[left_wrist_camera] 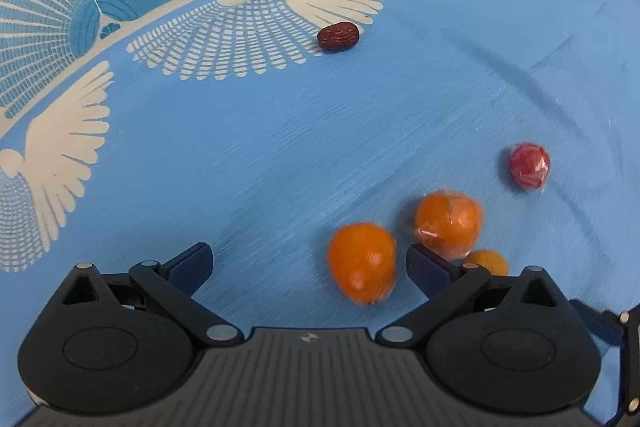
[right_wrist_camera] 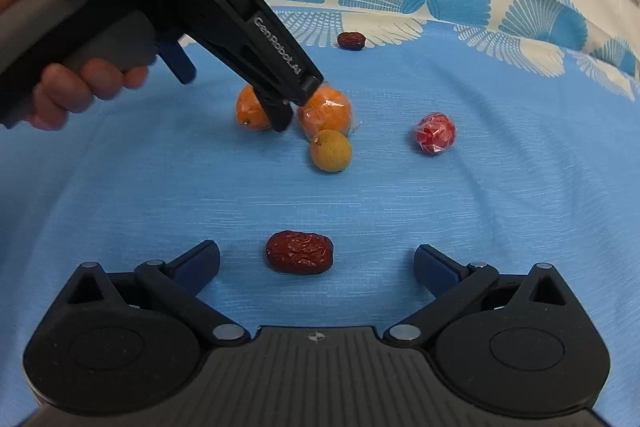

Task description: Organize fruits

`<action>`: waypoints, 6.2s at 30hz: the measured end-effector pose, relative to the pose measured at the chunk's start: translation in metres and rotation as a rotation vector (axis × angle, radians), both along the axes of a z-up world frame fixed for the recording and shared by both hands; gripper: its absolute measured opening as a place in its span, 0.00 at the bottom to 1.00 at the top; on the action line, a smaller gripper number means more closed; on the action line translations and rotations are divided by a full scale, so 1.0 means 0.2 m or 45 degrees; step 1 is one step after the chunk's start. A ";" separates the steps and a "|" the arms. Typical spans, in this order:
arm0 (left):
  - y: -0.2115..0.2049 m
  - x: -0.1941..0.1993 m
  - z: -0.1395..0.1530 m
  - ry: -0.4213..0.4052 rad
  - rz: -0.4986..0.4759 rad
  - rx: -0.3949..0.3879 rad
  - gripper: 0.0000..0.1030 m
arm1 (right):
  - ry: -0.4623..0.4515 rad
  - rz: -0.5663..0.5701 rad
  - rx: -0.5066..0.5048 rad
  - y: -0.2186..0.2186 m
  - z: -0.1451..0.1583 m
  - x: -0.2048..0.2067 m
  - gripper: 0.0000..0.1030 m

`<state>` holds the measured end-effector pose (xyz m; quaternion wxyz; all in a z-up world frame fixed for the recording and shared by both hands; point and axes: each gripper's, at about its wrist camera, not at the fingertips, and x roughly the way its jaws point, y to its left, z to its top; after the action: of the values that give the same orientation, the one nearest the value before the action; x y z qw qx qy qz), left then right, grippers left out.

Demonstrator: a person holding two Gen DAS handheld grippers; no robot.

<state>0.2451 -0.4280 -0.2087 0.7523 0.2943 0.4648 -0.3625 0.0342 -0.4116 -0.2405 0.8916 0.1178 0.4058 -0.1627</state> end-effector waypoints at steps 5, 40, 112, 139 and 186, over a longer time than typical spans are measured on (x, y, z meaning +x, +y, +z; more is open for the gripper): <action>0.00 -0.01 0.00 0.004 0.007 -0.012 0.96 | -0.007 0.000 -0.016 0.02 0.00 -0.01 0.99; 1.76 -0.99 0.97 -0.207 0.619 0.035 0.35 | -0.429 0.292 0.054 0.66 1.05 -0.62 0.34; 2.30 -1.16 0.87 -0.084 0.837 -0.147 0.35 | -0.146 0.679 0.042 1.34 1.05 -0.64 0.34; 1.96 -0.38 0.46 -0.002 0.814 0.016 0.35 | 0.030 0.637 0.186 1.16 0.58 0.14 0.34; 2.25 -1.38 0.94 -0.316 0.818 -0.047 1.00 | -0.141 0.626 0.037 1.34 1.15 -0.69 0.99</action>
<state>-0.0310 0.0211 -0.0206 0.8840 0.1610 0.4320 -0.0771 -0.1035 -0.1428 -0.0115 0.9235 0.0370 0.3752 0.0716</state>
